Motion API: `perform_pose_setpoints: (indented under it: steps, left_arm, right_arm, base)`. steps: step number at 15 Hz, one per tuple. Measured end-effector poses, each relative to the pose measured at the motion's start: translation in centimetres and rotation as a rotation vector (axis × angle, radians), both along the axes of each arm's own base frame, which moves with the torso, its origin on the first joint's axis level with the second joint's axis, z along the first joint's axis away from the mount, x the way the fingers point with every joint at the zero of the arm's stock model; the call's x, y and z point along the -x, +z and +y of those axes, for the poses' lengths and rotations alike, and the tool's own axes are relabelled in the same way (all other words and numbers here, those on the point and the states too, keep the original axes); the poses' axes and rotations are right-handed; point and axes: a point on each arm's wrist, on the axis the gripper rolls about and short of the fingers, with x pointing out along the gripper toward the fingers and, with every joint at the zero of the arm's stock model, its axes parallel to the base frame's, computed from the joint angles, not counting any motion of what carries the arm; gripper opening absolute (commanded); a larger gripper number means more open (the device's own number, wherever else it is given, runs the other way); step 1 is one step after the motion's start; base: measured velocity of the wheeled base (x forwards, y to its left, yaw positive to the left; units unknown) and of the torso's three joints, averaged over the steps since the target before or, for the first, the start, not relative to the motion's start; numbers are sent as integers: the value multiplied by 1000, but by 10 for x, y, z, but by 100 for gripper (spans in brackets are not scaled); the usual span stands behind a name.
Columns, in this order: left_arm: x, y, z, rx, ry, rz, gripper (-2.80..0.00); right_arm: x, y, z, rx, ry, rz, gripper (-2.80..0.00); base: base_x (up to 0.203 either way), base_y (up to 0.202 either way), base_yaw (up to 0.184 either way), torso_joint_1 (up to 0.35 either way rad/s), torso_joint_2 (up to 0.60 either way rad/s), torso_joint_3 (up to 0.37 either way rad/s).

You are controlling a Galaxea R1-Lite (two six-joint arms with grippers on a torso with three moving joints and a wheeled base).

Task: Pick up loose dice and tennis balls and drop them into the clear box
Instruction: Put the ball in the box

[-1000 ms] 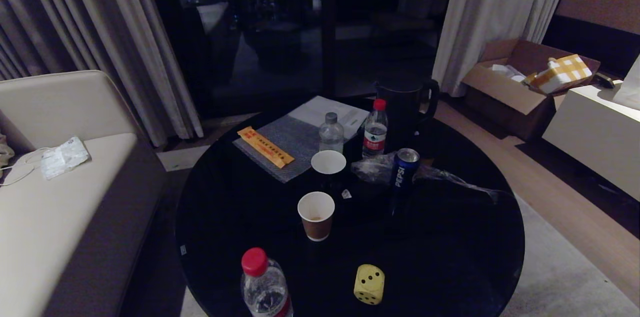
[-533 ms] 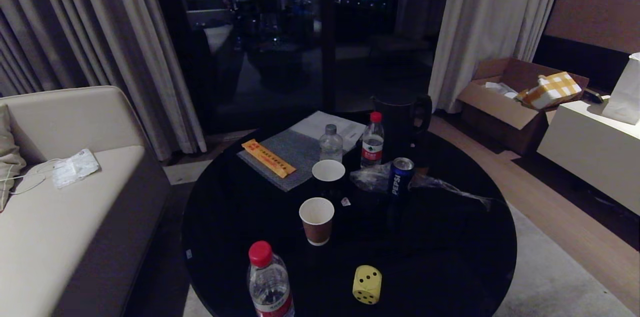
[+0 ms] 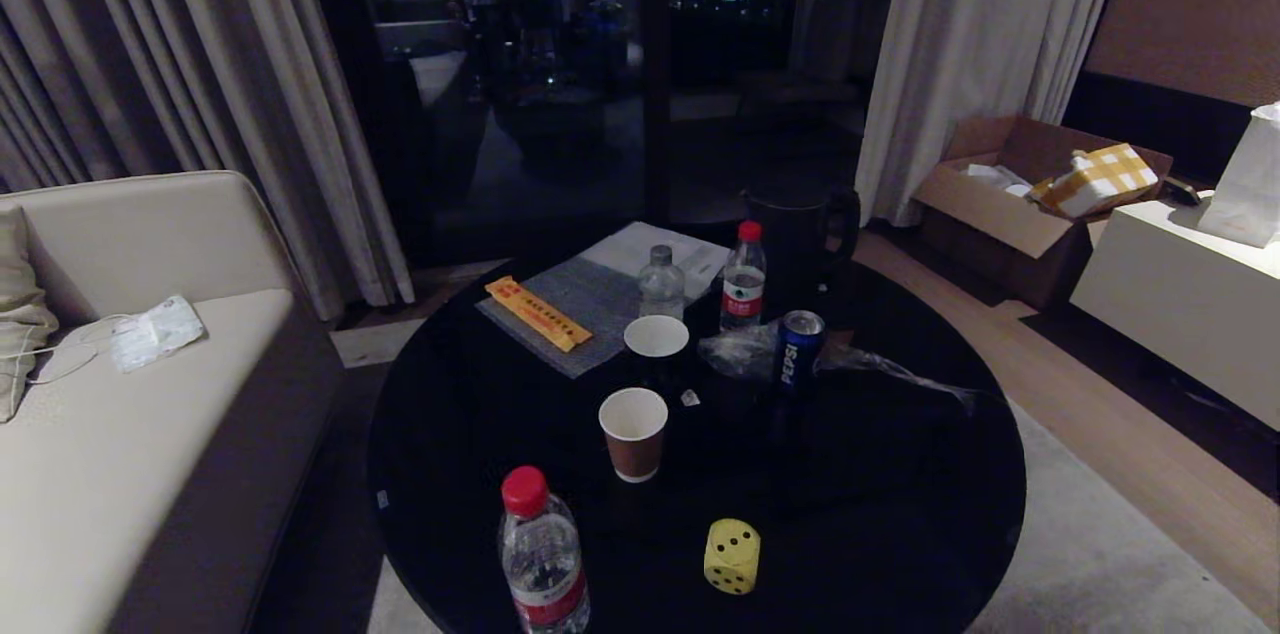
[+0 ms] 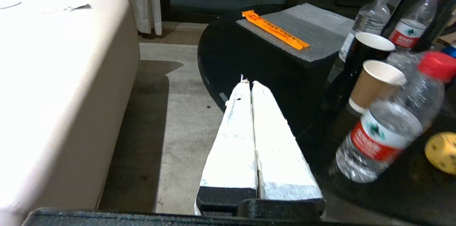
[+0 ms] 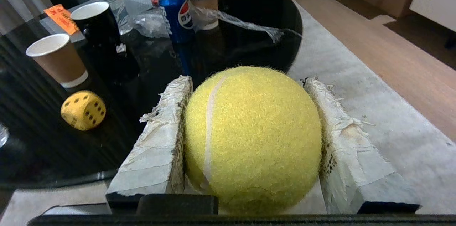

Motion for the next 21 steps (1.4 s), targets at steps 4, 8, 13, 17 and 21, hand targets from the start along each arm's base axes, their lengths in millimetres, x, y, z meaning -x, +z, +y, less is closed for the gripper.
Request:
perform_pose_setpoints:
  steps: [4,8,13,17,21]
  left_arm:
    - [0,0,0,1,0,-1,-280]
    - [0,0,0,-61,-14,5,-280]
    - [0,0,-1,-108,-37,6,-280]
    - [0,0,-1,-107,-36,6,-280]
    - [0,0,-1,-102,-35,6,-280]
  right_arm:
    - [0,0,0,1,0,0,-280]
    - [0,0,0,0,0,0,-280]
    - [0,0,0,0,-1,0,-280]
    - [0,0,0,0,0,0,-280]
    - [0,0,0,3,0,0,-280]
  base:
    - [-187,0,-1,5,1,1]
    - [-186,0,1,0,4,3]
    - [-185,0,-1,5,2,4]
    - [-185,0,0,3,2,-1]
    - [-183,0,-1,1,3,3]
